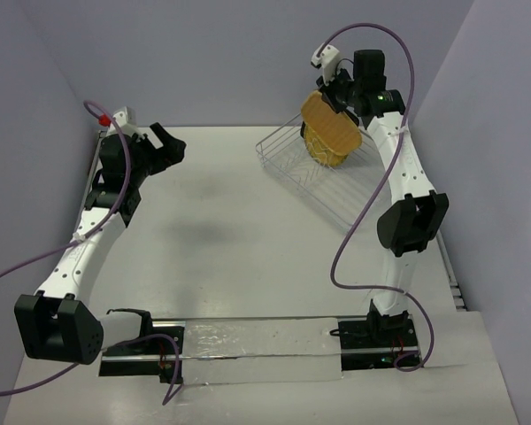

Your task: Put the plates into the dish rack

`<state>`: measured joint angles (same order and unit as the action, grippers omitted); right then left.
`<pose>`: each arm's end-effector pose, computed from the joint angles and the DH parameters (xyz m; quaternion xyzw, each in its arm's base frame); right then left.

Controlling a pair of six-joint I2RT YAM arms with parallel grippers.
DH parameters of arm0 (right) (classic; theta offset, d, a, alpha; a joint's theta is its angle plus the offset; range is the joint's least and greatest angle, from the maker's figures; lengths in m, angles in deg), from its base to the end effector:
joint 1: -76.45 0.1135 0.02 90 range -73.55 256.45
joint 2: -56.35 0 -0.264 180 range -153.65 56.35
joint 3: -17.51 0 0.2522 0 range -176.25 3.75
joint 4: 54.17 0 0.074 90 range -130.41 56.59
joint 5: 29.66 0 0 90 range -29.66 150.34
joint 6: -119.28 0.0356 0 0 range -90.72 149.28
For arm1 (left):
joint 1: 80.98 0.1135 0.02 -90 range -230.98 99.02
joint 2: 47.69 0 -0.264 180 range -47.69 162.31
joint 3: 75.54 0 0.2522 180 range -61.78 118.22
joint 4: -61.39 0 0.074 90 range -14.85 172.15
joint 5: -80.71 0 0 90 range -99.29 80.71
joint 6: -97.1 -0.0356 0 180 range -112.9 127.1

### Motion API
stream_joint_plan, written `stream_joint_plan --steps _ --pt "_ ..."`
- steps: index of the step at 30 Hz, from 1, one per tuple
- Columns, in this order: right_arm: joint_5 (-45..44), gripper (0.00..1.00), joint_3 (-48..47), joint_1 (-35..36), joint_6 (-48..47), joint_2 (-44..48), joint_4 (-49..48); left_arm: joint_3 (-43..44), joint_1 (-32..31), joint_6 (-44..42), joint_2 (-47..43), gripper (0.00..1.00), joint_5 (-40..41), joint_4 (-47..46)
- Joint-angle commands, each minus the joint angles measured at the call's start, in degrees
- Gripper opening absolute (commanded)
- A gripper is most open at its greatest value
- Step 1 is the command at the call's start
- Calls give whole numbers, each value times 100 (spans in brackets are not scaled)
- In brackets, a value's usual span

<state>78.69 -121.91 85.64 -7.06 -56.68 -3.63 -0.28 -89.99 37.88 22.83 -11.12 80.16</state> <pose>0.4400 0.0825 0.4245 -0.4006 0.7306 0.0042 0.5530 0.2859 -0.0465 0.3567 -0.1392 0.7757 -0.2212 0.5744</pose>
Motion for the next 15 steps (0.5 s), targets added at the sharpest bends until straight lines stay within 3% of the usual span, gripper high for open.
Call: stream_joint_plan --steps 1,15 --pt "-86 0 -110 80 -236 72 -391 208 63 -99 62 99 -20 -45" --pt "-134 0 -81 314 -98 -308 -283 219 136 -102 252 99 -148 -24"
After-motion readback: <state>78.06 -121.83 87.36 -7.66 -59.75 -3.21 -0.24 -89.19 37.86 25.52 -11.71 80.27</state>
